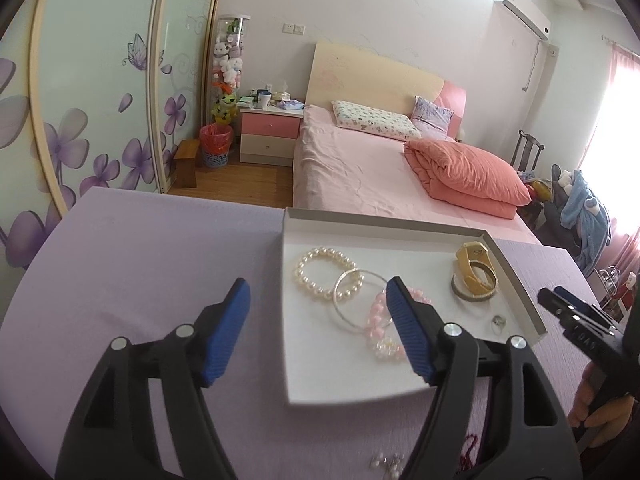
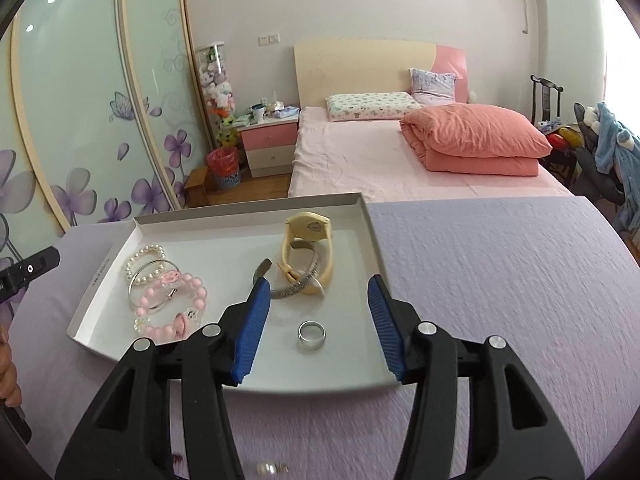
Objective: Organize jewelry
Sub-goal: 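Grasp the pearl earring with the right tool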
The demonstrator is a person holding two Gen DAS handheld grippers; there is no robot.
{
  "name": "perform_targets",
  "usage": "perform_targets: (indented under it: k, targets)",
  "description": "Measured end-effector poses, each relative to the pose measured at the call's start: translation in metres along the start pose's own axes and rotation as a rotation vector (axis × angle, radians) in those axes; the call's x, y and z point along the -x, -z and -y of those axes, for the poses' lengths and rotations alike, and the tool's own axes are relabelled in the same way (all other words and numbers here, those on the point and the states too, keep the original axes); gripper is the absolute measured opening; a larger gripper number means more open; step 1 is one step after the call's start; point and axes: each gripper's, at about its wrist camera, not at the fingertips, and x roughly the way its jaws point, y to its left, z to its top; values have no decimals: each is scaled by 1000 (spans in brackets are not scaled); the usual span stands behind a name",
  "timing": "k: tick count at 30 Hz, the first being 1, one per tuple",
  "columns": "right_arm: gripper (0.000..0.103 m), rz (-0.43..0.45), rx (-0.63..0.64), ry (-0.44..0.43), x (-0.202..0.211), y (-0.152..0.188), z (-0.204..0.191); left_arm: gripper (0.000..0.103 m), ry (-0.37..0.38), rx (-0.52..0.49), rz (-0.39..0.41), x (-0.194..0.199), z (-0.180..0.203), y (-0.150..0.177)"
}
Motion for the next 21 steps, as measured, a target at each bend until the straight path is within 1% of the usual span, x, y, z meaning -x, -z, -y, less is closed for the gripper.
perform_targets:
  k: [5,9,13,16,21]
  targets:
    - [55,15,-13,0,27,15,9,77,-3,-6,9,27,-4,21]
    - [55,9,-14,-3,43,35,12,80,0,-23,18,51,-5,42]
    - [55,-24,-7,-13,51,55,13,84,10,-37,29,69,-1,64]
    - [55,-57,7,-14,51,69,12,87,31,-40,24,80,3,84]
    - [54,-111,25,-17,48,88,12,89,48,-60,5,85,13,106]
